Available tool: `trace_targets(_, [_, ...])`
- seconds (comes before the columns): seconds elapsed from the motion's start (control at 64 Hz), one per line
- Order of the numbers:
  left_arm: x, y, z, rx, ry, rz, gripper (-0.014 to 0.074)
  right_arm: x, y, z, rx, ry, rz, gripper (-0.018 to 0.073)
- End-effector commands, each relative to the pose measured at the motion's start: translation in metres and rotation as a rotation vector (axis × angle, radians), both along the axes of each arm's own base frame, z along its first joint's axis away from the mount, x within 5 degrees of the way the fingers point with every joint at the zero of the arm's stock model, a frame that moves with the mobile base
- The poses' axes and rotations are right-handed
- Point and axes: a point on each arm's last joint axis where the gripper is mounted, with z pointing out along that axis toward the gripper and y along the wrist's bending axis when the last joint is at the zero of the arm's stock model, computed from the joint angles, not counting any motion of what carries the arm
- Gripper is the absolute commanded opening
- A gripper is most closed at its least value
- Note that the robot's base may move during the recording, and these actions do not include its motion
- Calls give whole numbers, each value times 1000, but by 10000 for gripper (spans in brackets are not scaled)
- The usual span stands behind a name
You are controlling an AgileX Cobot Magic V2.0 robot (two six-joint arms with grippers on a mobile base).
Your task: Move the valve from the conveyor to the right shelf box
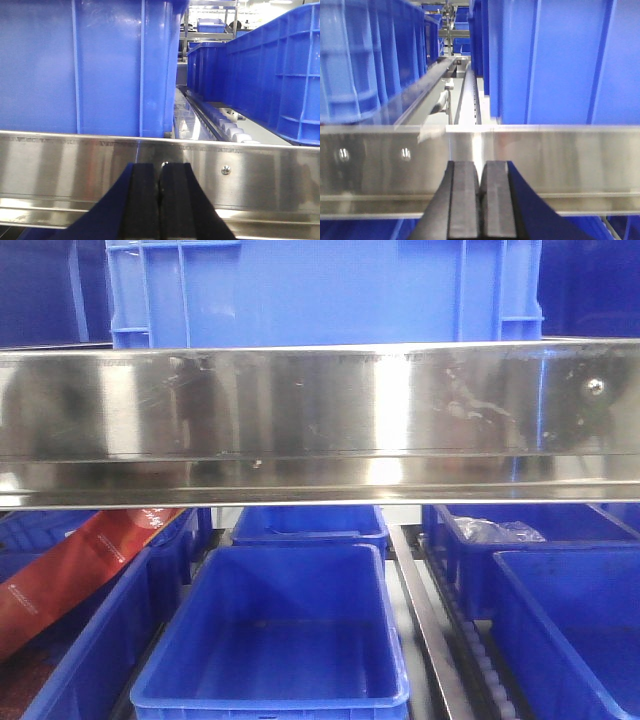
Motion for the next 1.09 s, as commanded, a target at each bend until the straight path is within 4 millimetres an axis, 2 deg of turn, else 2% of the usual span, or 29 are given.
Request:
trace_targets(0.0, [-1, 0, 3, 0, -31, 3, -111, 1, -1, -11, -6, -22, -16, -154])
trace_targets(0.109, [-1, 0, 3, 0, -31, 3, -111, 2, -2, -10, -15, -63, -24, -154])
trace_targets(1.078, [-1, 0, 3, 0, -32, 3, -111, 2, -2, -12, -15, -41, -21, -154])
